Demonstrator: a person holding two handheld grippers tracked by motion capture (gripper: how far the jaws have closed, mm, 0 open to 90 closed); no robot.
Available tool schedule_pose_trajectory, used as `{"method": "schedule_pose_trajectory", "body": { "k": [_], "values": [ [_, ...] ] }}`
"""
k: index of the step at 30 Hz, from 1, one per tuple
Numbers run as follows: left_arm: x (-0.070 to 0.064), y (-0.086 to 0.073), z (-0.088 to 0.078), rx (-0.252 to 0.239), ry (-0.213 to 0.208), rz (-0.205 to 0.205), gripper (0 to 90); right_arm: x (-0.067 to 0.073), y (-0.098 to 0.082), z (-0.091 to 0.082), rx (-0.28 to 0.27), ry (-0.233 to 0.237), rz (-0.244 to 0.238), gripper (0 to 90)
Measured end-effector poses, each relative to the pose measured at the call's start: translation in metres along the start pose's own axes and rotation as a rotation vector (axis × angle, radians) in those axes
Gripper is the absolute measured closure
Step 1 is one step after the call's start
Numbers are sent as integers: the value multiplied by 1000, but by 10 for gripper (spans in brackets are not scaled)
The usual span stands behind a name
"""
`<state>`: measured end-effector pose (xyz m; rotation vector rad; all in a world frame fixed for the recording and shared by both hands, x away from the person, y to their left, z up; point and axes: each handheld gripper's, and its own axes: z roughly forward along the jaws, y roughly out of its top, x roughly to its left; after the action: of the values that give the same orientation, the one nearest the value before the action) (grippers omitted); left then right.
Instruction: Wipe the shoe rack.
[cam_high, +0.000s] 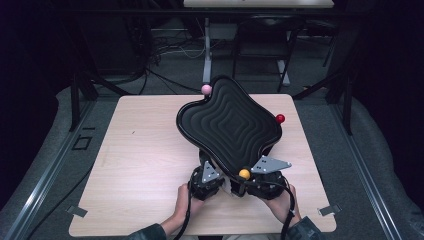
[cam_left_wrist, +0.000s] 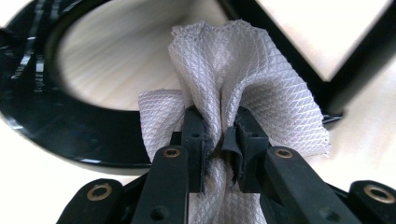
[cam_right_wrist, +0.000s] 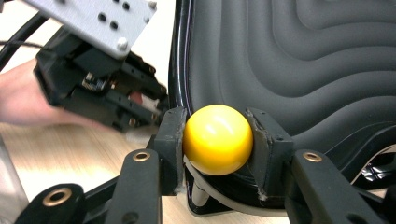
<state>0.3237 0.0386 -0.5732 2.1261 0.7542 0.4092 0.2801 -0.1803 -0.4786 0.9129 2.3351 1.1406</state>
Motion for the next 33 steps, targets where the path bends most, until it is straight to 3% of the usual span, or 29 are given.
{"method": "schedule_pose_trajectory", "body": {
  "k": [15, 28, 33],
  "values": [
    [42, -1, 4, -18, 122, -49, 771, -7, -4, -5, 6, 12, -1, 594],
    [78, -8, 10, -100, 108, -164, 772, -8, -4, -5, 3, 19, 0, 594],
    [86, -4, 15, -119, 113, -165, 772, -8, -4, -5, 4, 20, 0, 595]
  ]
}}
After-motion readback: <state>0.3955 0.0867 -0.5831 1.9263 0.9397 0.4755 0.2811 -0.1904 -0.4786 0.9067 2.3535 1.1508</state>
